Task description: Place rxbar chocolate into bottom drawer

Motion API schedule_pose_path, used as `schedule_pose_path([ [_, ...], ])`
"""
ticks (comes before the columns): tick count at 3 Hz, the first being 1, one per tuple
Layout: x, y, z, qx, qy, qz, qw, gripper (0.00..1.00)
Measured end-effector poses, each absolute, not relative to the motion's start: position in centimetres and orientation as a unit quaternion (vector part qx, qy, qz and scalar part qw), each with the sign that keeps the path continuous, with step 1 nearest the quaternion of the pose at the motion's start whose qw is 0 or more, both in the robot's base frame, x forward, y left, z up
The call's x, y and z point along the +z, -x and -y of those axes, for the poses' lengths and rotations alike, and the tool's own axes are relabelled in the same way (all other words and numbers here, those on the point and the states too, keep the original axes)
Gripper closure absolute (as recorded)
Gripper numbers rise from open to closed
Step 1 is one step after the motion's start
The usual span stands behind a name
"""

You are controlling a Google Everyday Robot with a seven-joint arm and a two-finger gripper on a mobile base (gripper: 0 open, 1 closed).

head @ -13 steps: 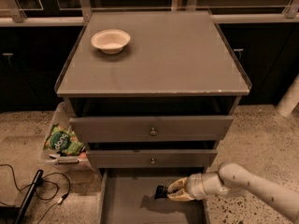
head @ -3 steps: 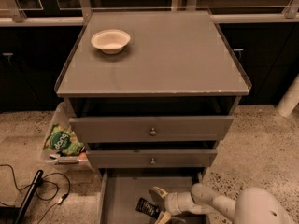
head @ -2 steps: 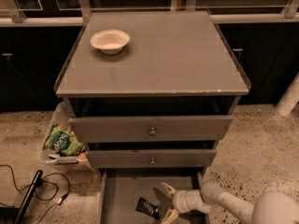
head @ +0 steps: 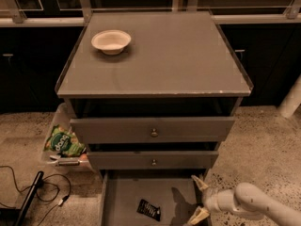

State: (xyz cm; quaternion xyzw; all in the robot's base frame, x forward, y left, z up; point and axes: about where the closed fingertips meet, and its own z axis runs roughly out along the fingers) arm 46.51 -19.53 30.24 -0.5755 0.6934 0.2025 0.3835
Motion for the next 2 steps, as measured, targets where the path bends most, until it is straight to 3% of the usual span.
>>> schedule_pose_path([
  [1,35.94,-46.22,26.05,0.119,0.573,-0.726,0.363,0.0],
  [2,35.87,-46.18,26.01,0.119,0.572,-0.726,0.363,0.0],
])
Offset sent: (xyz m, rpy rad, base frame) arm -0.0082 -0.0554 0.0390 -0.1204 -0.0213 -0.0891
